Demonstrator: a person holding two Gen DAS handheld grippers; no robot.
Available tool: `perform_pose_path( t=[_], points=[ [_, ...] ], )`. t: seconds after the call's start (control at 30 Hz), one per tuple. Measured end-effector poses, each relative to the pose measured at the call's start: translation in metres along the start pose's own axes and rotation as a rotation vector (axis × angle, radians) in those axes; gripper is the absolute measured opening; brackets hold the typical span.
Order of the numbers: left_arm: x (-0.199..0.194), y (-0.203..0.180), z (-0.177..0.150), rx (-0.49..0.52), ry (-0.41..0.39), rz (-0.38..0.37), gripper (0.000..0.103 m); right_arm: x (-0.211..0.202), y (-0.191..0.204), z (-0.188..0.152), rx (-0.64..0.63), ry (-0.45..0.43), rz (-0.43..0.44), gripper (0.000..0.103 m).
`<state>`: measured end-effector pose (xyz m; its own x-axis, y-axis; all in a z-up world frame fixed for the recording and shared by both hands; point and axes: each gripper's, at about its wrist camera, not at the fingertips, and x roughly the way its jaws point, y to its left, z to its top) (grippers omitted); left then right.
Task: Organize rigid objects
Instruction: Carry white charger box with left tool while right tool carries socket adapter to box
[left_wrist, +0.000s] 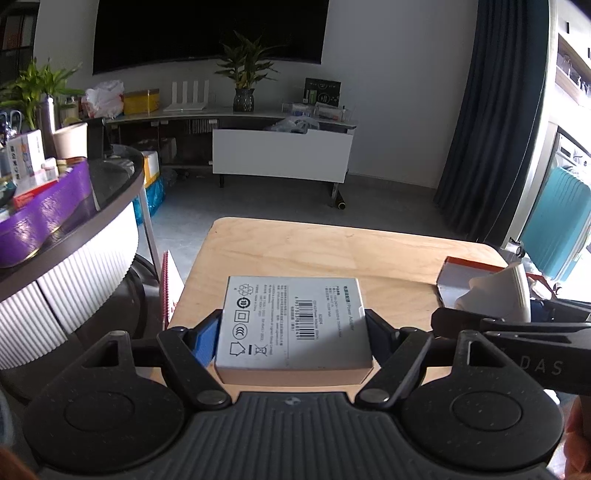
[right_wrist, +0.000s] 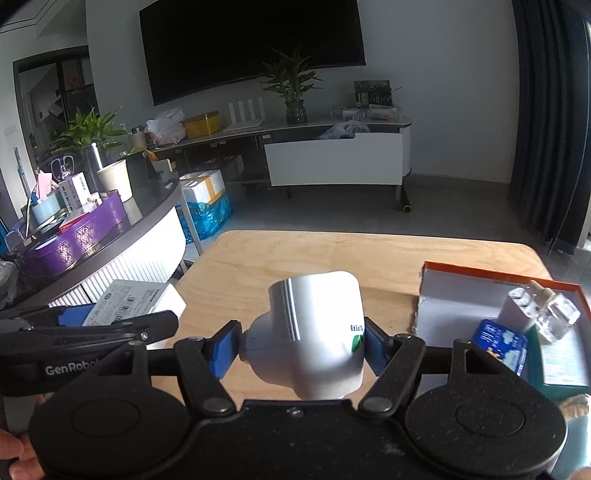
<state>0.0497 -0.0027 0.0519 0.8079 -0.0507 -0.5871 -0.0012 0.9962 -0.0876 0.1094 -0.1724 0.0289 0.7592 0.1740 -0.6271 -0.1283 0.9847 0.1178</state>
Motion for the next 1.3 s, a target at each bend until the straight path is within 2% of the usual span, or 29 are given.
perform_pose_path(
  t=[0.27,0.8,1.3],
  points=[
    [-0.022,-0.006,-0.01,-0.008,-0.01,0.009,0.079,-0.036,-0.001,-0.017,0.005,-0.018,-0.013,0.082],
    [-0.052,-0.024,-0.029,-0.006,-0.035,-0.038,0.079,-0.092,-0.012,-0.041,0.033,-0.067,-0.057,0.082],
    [-0.067,-0.044,-0.038,0.028,-0.053,-0.069,0.079,-0.118,-0.027,-0.048,0.065,-0.106,-0.089,0.082]
  ],
)
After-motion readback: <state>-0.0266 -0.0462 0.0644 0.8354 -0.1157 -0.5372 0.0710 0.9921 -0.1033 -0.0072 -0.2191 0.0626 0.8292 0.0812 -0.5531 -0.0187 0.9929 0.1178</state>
